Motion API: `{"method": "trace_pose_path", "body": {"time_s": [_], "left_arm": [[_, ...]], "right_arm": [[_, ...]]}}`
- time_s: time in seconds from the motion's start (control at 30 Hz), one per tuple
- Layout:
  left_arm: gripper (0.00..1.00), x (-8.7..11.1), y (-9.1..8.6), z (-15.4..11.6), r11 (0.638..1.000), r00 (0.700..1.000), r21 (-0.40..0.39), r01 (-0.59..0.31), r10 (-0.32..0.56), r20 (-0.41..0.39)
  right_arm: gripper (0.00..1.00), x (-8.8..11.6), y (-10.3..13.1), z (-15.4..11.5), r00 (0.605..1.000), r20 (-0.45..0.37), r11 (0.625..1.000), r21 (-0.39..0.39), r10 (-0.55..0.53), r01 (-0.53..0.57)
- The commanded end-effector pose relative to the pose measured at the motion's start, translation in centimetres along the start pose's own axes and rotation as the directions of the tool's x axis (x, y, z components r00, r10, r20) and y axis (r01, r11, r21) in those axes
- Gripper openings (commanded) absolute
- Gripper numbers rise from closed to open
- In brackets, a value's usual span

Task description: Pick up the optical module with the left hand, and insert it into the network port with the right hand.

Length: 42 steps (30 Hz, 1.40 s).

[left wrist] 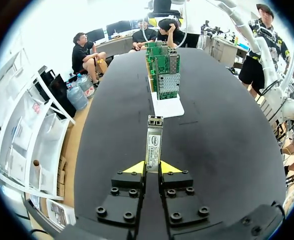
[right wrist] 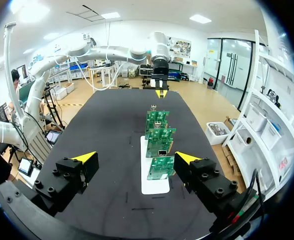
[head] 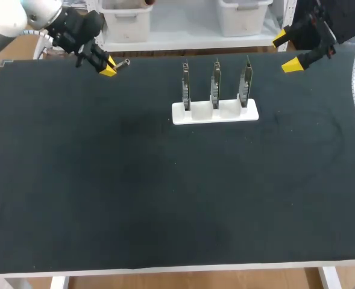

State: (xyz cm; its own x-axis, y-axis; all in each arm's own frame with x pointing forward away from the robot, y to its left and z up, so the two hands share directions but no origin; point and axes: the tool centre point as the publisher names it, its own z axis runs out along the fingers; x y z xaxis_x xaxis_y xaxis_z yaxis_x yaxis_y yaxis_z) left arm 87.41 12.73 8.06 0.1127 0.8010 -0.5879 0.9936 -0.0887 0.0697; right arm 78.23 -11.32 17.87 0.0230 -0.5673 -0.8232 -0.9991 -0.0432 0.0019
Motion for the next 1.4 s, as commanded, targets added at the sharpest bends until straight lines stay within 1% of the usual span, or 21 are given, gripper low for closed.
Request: {"method": "trace_pose_path", "body": {"time_s": [0.03,0.1,0.17,0.23,0.3,0.37,0.43,0.5,0.57,0.7,0.73,0.77,0.8,0.87,0.97,1.0,1.03,1.1,1.13,1.17,1.4], "left_arm": [[0.0,-0.5,-0.5,2.8,0.968,0.983,0.249,-0.017,-0.029,0.183],[0.0,-1.4,-1.4,3.7,0.971,0.964,0.239,-0.008,-0.057,0.261],[0.0,-2.3,-2.1,4.0,0.969,0.963,0.247,0.006,-0.071,0.259],[0.0,-3.3,-2.8,3.1,0.976,0.959,0.218,-0.001,-0.061,0.275],[0.0,-4.2,-3.2,1.7,0.988,0.949,0.157,-0.006,-0.044,0.312],[0.0,-5.4,-3.6,0.4,0.992,0.948,0.12,-0.023,-0.017,0.318],[0.0,-6.4,-3.7,-0.4,0.993,0.952,0.112,-0.034,-0.002,0.307],[0.0,-7.5,-3.8,-1.0,0.994,0.944,0.093,-0.06,0.026,0.328],[0.0,-8.4,-3.7,-1.3,0.993,0.943,0.095,-0.069,0.034,0.332],[0.0,-10.4,-3.3,-1.3,0.99,0.928,0.093,-0.108,0.067,0.366],[0.0,-11.0,-3.2,-1.3,0.989,0.921,0.078,-0.123,0.085,0.381],[0.0,-11.6,-3.0,-1.4,0.988,0.901,0.055,-0.147,0.11,0.42],[0.0,-12.3,-2.8,-1.4,0.985,0.887,0.045,-0.167,0.13,0.443],[0.0,-13.5,-2.5,-1.0,0.98,0.839,0.001,-0.199,0.17,0.517],[0.0,-15.1,-2.0,-0.1,0.969,0.784,-0.042,-0.245,0.223,0.579],[0.0,-15.7,-1.9,0.3,0.964,0.782,-0.027,-0.264,0.23,0.579],[0.0,-16.2,-1.8,0.6,0.961,0.774,-0.032,-0.273,0.239,0.587],[0.0,-17.2,-1.6,1.3,0.951,0.764,-0.019,-0.308,0.259,0.592],[0.0,-17.5,-1.5,1.6,0.951,0.766,-0.013,-0.307,0.256,0.59],[0.0,-17.6,-1.5,1.7,0.945,0.766,0.001,-0.327,0.264,0.587],[0.0,-17.6,-1.5,1.7,0.945,0.766,0.001,-0.327,0.264,0.587]], "right_arm": [[1.0,0.0,0.0,0.0,1.0,0.0,1.0,0.0,-0.001,0.001],[1.0,0.0,0.0,0.0,1.0,0.0,1.0,0.0,-0.001,0.001],[1.0,0.0,0.0,0.0,1.0,0.0,1.0,0.0,-0.001,0.001],[1.0,0.0,0.0,0.0,1.0,0.0,1.0,0.0,-0.001,0.001],[1.0,0.0,0.0,0.0,1.0,0.0,1.0,0.0,-0.001,0.001],[1.0,0.0,0.0,0.0,1.0,0.0,1.0,0.0,-0.001,0.001],[1.0,0.0,0.0,0.0,1.0,0.0,1.0,0.0,-0.001,0.001],[1.0,0.0,0.0,0.0,1.0,0.0,1.0,0.0,-0.001,0.001],[1.0,0.0,0.0,0.0,1.0,0.0,1.0,0.0,-0.001,0.001],[1.0,0.0,0.0,0.0,1.0,0.0,1.0,0.0,-0.001,0.001],[1.0,0.0,0.0,0.0,1.0,0.0,1.0,0.0,-0.001,0.001],[1.0,0.0,0.0,0.0,1.0,0.0,1.0,0.0,-0.001,0.001],[1.0,0.0,0.0,0.0,1.0,0.0,1.0,0.0,-0.001,0.001],[1.0,0.0,0.0,0.0,1.0,0.0,1.0,0.0,-0.001,0.001],[1.0,0.0,0.0,0.0,1.0,0.0,1.0,0.0,-0.001,0.001],[1.0,0.0,0.0,0.0,1.0,0.0,1.0,0.0,-0.001,0.001],[1.0,0.0,0.0,0.0,1.0,0.0,1.0,0.0,-0.001,0.001],[1.0,0.0,0.0,0.0,1.0,0.0,1.0,0.0,-0.001,0.001],[1.0,0.0,0.0,0.0,1.0,0.0,1.0,0.0,-0.001,0.001],[1.0,0.0,0.0,0.0,1.0,0.0,1.0,0.0,-0.001,0.001],[1.0,0.0,0.0,0.0,1.0,0.0,1.0,0.0,-0.001,0.001]]}}
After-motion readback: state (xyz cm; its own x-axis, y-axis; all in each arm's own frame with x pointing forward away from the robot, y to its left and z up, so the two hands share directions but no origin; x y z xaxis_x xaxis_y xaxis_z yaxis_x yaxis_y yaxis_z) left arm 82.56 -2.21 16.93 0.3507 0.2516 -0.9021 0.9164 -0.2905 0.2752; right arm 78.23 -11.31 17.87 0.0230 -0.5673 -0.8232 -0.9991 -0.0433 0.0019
